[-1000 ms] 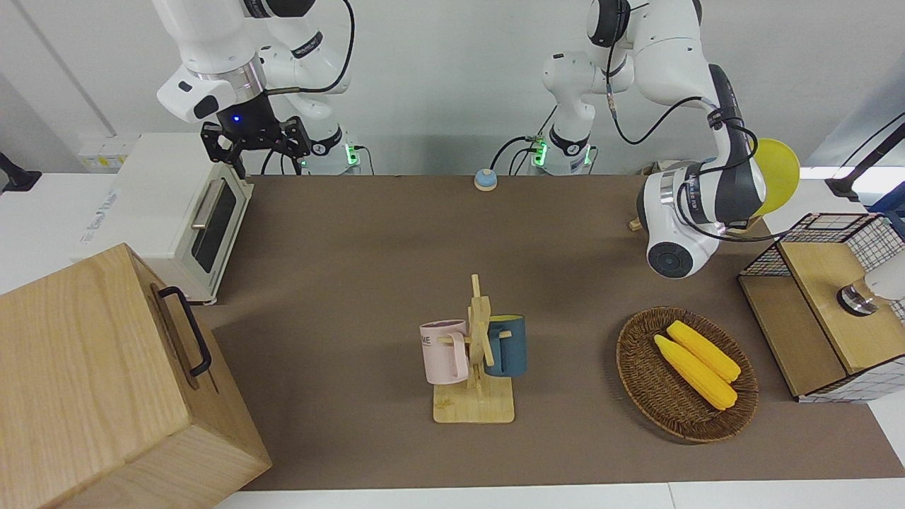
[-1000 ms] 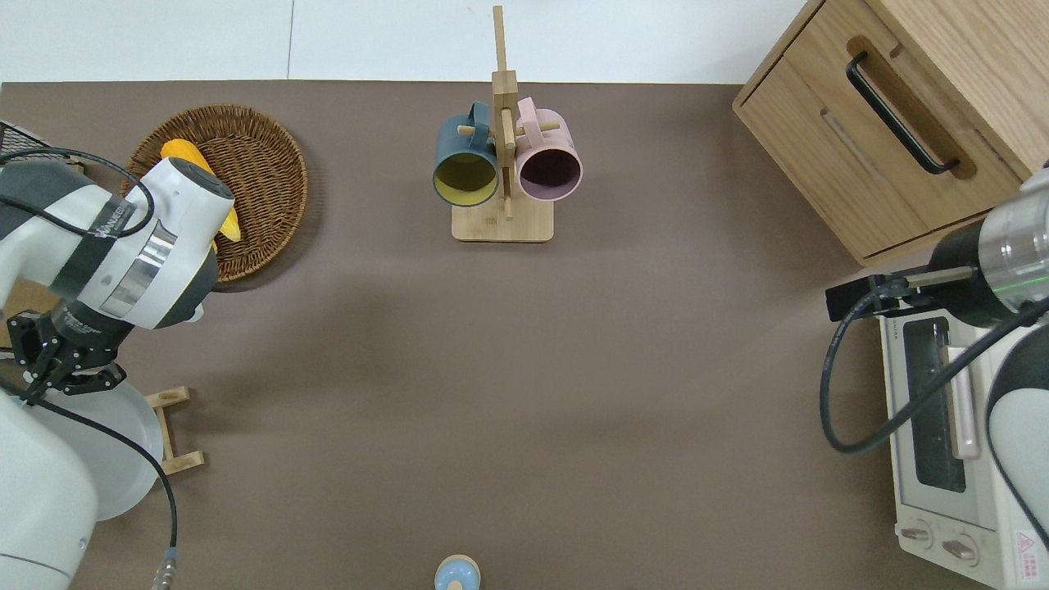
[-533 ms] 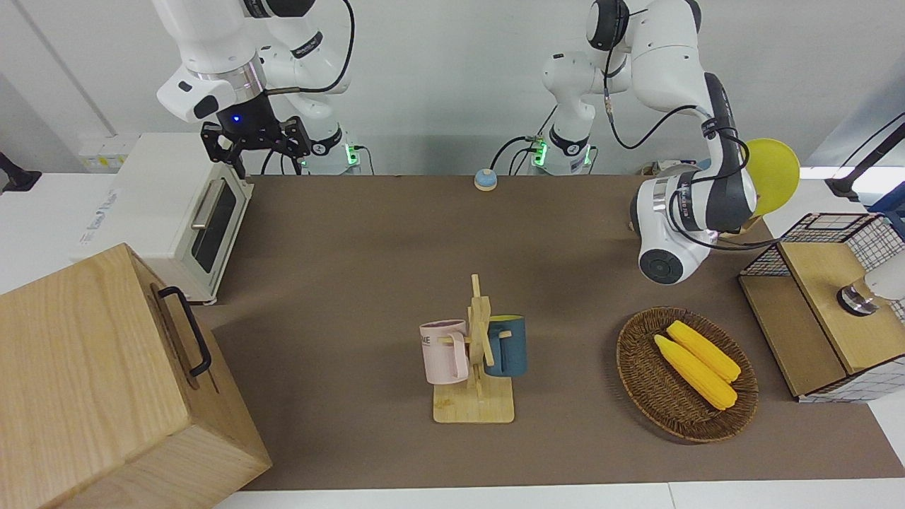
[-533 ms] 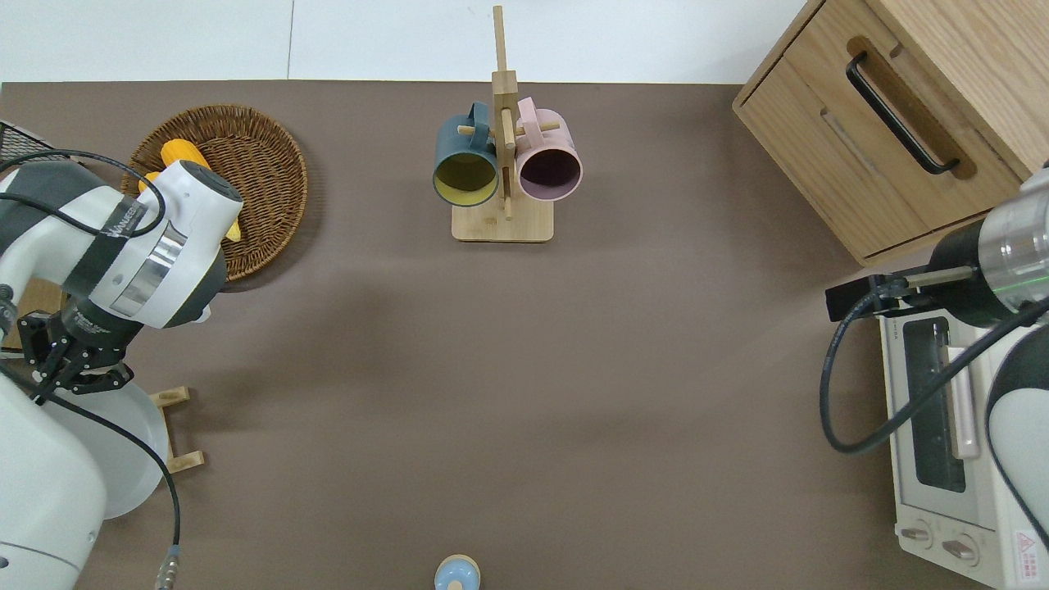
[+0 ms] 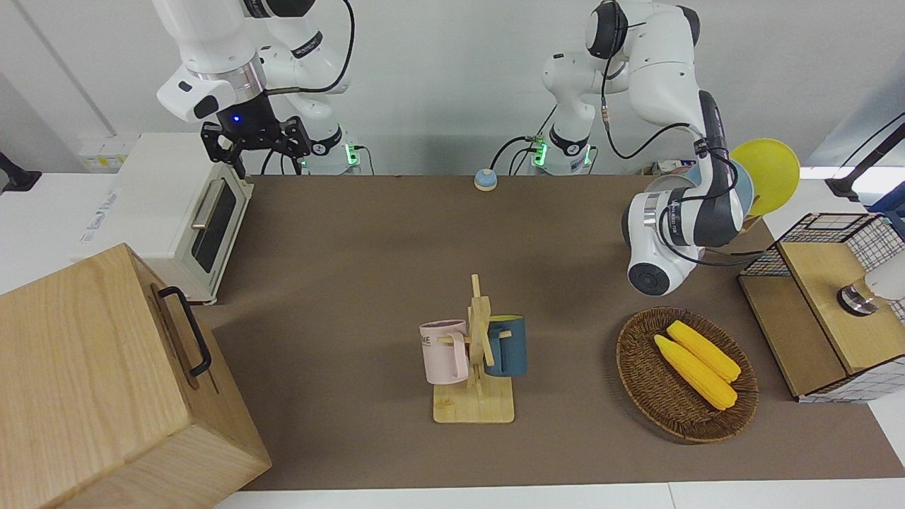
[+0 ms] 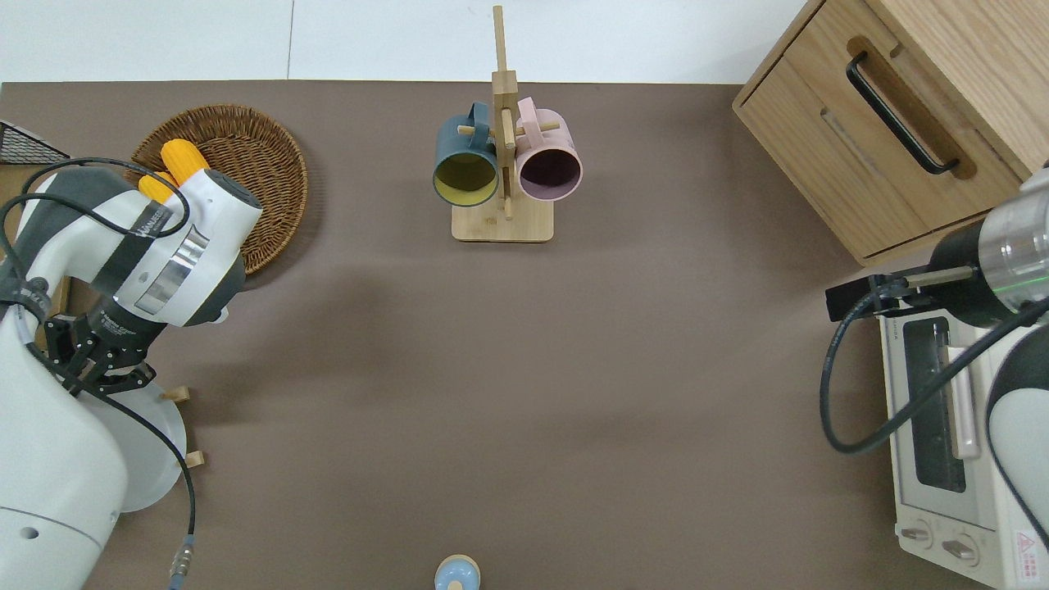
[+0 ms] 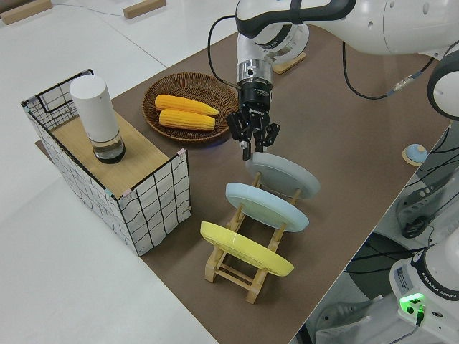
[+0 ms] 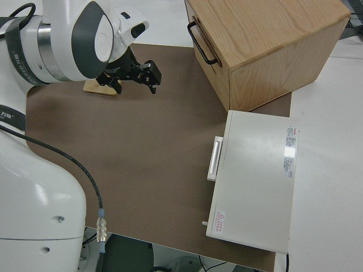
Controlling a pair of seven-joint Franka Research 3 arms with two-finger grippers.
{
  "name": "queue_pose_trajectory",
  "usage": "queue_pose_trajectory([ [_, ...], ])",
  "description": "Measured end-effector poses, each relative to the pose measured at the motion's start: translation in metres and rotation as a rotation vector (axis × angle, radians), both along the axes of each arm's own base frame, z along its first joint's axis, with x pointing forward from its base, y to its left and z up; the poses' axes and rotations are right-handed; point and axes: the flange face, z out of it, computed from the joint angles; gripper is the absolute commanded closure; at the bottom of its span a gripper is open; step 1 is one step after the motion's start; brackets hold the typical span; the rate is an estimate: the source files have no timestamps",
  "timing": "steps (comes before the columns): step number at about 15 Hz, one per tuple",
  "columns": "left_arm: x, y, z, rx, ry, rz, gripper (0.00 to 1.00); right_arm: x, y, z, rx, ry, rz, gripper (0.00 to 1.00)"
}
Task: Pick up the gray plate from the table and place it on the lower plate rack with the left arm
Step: 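Lower the gray plate upright into the rack's lower slot, then open the left gripper to release the gray plate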
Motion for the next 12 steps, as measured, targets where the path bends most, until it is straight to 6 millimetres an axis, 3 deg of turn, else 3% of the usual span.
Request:
queue_pose_trajectory([
  [1, 0.0, 0.0, 0.0, -0.001, -0.002, -0.001, 0.12, 0.0, 0.0, 0.0, 0.0, 0.0, 0.0, 0.017],
  [2, 0.001, 0.0, 0.001, -0.003, -0.007, -0.002, 0.01, 0.0, 0.0, 0.0, 0.0, 0.0, 0.0, 0.017],
  [7, 0.007, -0.002, 0.022, -0.028, -0.058, -0.004, 0.01, 0.0, 0.0, 0.0, 0.0, 0.0, 0.0, 0.017],
  [12, 0.009, -0.009, 0.066, -0.093, -0.167, -0.005, 0.0, 0.0, 0.0, 0.0, 0.0, 0.0, 0.0, 0.017],
])
